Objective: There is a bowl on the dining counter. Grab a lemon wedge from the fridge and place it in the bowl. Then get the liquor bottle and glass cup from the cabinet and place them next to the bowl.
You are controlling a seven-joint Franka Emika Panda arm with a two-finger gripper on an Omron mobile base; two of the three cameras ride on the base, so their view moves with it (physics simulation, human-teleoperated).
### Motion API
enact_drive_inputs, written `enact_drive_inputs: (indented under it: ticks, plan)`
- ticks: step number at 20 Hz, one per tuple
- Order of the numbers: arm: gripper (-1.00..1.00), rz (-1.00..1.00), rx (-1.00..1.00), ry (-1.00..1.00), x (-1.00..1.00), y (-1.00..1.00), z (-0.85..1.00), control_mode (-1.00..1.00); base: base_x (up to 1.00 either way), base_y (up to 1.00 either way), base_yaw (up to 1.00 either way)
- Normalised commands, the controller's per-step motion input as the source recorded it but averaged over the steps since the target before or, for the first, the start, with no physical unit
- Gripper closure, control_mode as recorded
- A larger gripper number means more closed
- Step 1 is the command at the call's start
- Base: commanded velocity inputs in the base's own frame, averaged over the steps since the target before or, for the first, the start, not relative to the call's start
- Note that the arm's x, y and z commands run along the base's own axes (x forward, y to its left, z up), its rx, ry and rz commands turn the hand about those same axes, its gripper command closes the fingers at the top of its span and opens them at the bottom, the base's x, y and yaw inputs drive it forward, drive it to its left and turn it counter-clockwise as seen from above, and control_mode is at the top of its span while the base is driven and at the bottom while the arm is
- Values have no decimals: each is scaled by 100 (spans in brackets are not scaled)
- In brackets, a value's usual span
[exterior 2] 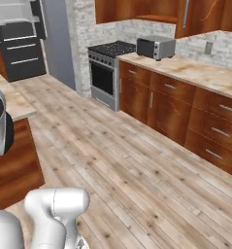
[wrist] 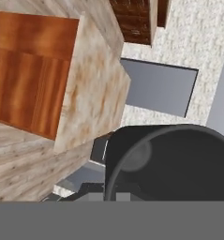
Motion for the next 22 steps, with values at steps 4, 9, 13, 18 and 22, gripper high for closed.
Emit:
enact_drive_inputs:
  ticks: [4,9,13,18,22]
  plan:
    - [100,0,0,0,0,0,0,100,-100,32,26]
    - [100,0,0,0,0,0,0,100,-100,44,28]
    - [100,0,0,0,0,0,0,100,-100,67,28]
    - [100,0,0,0,0,0,0,100,-100,84,27]
    - [100,0,0,0,0,0,0,100,-94,100,19]
